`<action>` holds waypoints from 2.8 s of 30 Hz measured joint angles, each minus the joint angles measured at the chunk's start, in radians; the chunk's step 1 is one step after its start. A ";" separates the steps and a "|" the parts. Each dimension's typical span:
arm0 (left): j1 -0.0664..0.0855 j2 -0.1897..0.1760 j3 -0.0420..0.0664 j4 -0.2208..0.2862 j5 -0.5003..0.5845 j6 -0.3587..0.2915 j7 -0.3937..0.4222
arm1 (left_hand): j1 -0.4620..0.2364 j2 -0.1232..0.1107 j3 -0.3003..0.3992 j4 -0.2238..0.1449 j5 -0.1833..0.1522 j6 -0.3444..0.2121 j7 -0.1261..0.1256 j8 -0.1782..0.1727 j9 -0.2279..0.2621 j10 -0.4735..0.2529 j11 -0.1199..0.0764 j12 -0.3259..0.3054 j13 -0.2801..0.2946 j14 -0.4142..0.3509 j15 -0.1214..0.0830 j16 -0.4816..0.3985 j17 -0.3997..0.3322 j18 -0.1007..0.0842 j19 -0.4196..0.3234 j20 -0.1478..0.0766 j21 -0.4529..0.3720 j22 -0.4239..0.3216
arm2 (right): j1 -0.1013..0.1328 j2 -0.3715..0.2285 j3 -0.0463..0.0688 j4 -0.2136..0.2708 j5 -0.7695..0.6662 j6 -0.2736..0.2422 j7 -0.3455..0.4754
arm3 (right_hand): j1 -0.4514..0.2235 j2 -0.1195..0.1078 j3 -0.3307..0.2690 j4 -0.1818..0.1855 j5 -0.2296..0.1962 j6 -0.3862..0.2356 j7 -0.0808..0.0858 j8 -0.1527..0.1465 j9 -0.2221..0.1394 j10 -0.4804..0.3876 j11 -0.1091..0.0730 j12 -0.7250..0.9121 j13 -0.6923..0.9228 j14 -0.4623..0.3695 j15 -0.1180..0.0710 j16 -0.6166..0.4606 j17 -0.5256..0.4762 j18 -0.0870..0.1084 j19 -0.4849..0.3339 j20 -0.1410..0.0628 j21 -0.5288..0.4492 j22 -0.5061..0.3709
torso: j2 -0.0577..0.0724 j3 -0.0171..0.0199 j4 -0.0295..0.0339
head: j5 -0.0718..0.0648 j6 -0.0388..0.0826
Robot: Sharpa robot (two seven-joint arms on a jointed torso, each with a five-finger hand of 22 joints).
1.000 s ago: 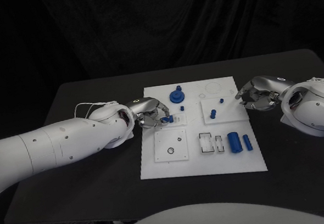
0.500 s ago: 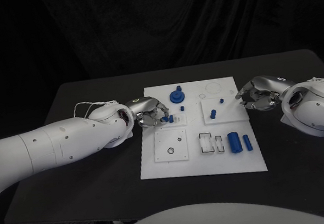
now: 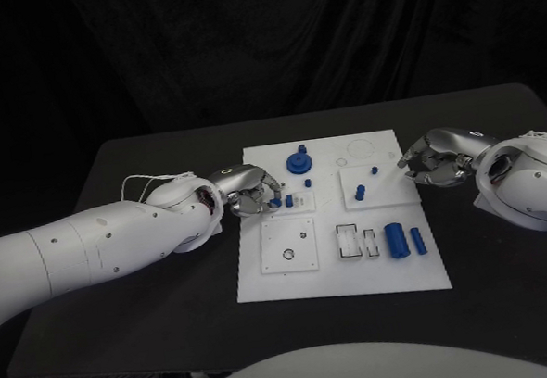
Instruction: Assemble the parts on the task board
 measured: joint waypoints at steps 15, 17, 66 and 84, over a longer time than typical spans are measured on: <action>-0.010 -0.045 -0.002 0.022 0.023 -0.119 0.117 | -0.006 0.011 -0.018 0.008 -0.003 0.018 -0.008 0.031 0.002 0.002 -0.016 0.000 0.000 0.000 -0.007 0.000 0.000 0.000 0.002 -0.005 0.000 0.000 | -0.001 -0.003 0.000 0.000 0.007 -0.001 0.004 | 0.000 0.000 0.000 0.000 0.000 0.000 0.000 0.000 -0.001 0.000 0.000 0.000 0.000 0.000 0.000 0.000 0.000 0.000 0.000 0.000 0.000 0.000 | 0.000 -0.0001 -0.0006 | 0.005 0.000; -0.011 -0.050 -0.002 0.023 0.054 -0.130 0.139 | -0.009 0.014 -0.021 0.010 -0.004 0.018 -0.008 0.031 0.002 0.002 -0.016 0.000 0.000 0.000 -0.007 0.000 0.000 0.000 0.002 -0.005 0.000 0.000 | -0.001 -0.003 0.000 0.000 0.008 -0.001 0.004 | 0.000 0.000 0.000 0.000 0.000 0.000 0.000 0.000 -0.001 0.000 0.000 0.000 0.000 0.000 0.000 0.000 0.000 0.000 0.000 0.000 0.000 0.000 | 0.000 -0.0003 -0.0005 | 0.005 0.000; -0.140 -0.036 -0.002 -0.087 0.781 -0.025 0.447 | 0.025 0.038 -0.056 0.023 0.091 -0.017 -0.006 0.048 -0.005 0.003 -0.017 0.007 0.001 0.000 -0.014 0.000 0.000 0.000 0.002 -0.012 0.005 0.000 | -0.008 -0.028 0.000 0.025 0.018 -0.035 0.033 | -0.004 -0.004 0.003 -0.003 0.000 0.007 0.000 0.000 -0.001 0.000 0.000 0.000 -0.009 0.000 0.000 0.000 0.000 0.000 0.000 0.000 0.000 0.000 | 0.001 -0.0016 0.0018 | 0.011 0.000; -0.158 -0.020 0.000 -0.129 0.718 -0.017 0.403 | 0.036 0.043 -0.059 0.021 0.095 -0.024 0.001 0.041 -0.016 -0.002 -0.012 0.007 0.002 0.004 -0.011 0.000 -0.001 0.010 0.002 -0.012 0.009 0.000 | -0.017 -0.035 0.000 0.030 0.019 -0.036 0.036 | -0.004 -0.004 0.003 -0.003 0.000 0.007 0.000 0.000 0.000 0.000 0.000 0.000 -0.010 0.000 0.000 0.000 0.000 0.000 0.000 0.000 0.000 0.000 | 0.000 -0.0025 0.0002 | 0.012 0.000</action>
